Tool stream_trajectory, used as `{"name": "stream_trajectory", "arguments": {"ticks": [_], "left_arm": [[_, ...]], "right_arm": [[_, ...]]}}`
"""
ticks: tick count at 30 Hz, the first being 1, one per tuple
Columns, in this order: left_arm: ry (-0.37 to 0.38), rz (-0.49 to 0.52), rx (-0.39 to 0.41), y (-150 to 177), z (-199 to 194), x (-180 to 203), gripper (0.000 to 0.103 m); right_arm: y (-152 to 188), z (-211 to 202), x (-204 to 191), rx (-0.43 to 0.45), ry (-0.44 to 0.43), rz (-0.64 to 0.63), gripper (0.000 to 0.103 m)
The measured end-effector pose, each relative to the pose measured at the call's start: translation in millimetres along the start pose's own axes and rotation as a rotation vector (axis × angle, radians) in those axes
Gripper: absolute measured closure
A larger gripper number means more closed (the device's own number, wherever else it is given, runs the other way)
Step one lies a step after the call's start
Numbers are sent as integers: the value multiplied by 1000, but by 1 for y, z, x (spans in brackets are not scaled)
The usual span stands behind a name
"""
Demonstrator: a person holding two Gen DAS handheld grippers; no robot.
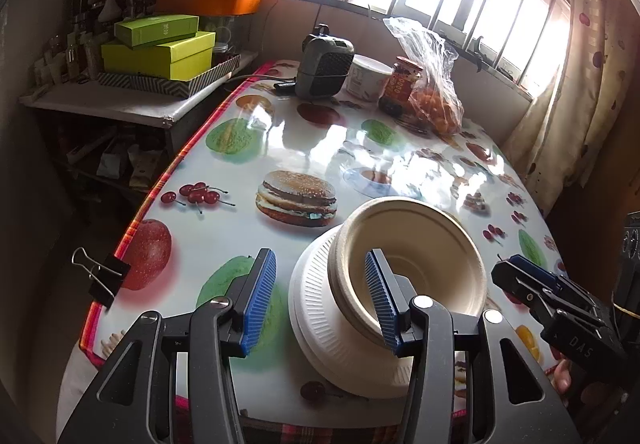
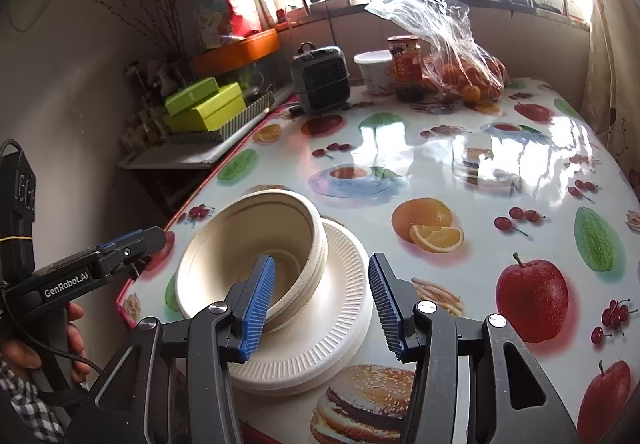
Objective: Organize plates and bowls
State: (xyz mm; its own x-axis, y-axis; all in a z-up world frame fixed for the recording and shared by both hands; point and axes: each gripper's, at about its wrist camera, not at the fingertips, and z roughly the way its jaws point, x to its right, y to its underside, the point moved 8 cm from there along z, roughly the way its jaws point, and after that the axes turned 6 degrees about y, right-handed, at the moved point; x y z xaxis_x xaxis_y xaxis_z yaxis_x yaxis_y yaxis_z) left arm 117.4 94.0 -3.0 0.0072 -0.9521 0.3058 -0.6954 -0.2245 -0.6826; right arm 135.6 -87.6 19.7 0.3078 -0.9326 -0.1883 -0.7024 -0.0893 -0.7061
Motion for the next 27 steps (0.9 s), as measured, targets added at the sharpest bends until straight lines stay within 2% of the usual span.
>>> {"name": "stream_trajectory", "arguments": {"ticks": [14,27], "left_arm": [[-25,-35,3,13,-11,-25,55],[-42,-67,-48,41,0,-44,55]], "right_arm": [[7,-16,10,31,24,25,54],[29,-12,24,3,56,56,54]]}}
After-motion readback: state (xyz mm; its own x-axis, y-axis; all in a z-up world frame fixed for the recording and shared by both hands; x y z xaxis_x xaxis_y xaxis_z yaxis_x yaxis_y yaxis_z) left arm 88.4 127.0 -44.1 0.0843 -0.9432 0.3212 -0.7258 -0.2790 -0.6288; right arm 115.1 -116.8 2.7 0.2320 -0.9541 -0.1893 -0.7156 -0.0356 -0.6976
